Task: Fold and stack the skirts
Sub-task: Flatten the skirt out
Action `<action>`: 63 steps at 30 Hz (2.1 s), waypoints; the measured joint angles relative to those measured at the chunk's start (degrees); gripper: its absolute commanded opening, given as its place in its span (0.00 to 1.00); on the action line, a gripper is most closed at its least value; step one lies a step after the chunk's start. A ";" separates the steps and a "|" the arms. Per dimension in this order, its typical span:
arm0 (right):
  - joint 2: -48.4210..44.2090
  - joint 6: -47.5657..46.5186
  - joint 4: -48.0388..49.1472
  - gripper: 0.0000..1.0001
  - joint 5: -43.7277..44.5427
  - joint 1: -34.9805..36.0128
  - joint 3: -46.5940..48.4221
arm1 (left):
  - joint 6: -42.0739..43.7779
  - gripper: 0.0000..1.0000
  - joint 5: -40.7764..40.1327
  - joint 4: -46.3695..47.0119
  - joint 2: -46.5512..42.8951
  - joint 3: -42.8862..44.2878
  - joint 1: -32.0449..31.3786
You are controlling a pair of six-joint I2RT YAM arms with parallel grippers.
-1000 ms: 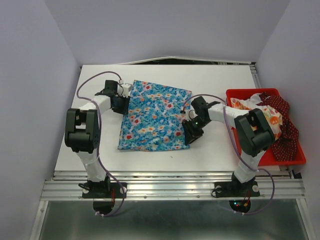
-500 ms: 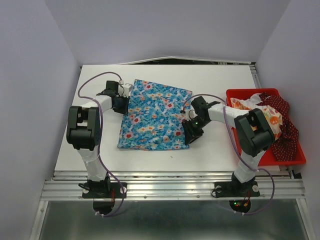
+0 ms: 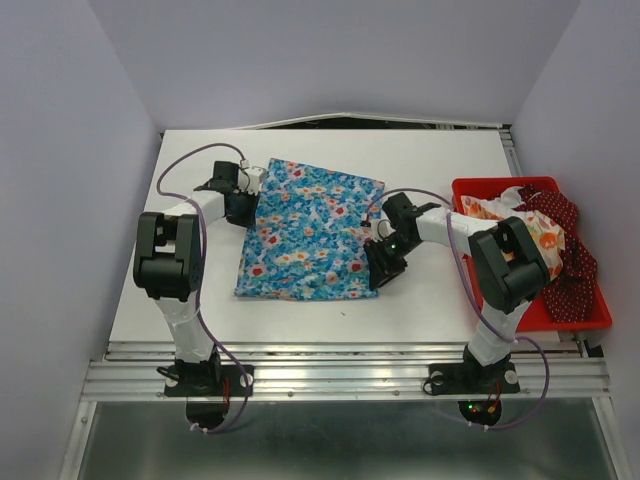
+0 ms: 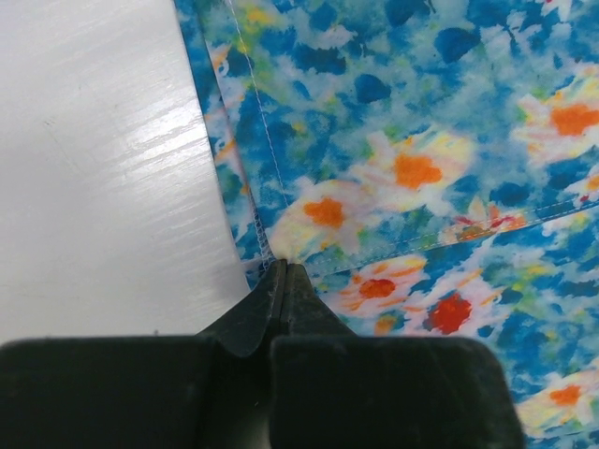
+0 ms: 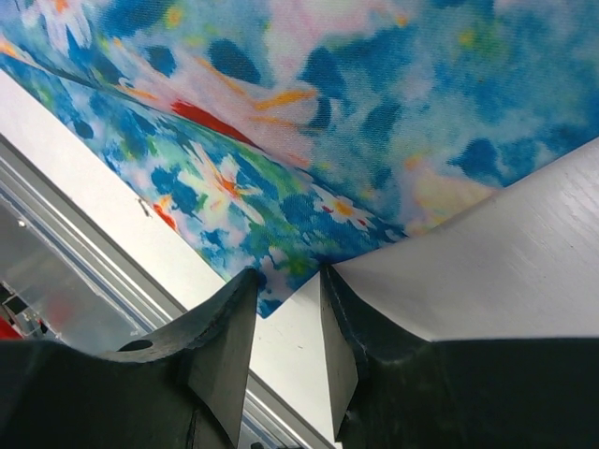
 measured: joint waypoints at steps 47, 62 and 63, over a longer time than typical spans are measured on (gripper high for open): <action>11.19 -4.59 0.22 0.52 0.48 0.74 40.41 | 13.97 0.52 -2.95 -9.09 -24.70 -4.44 -2.54; 25.22 -7.02 7.39 0.48 11.96 0.70 39.34 | 29.18 0.49 1.27 -18.36 -26.99 -22.77 -19.04; 24.79 -7.52 8.17 0.48 12.35 0.70 38.56 | 29.77 0.50 1.11 -18.49 -26.95 -22.91 -20.06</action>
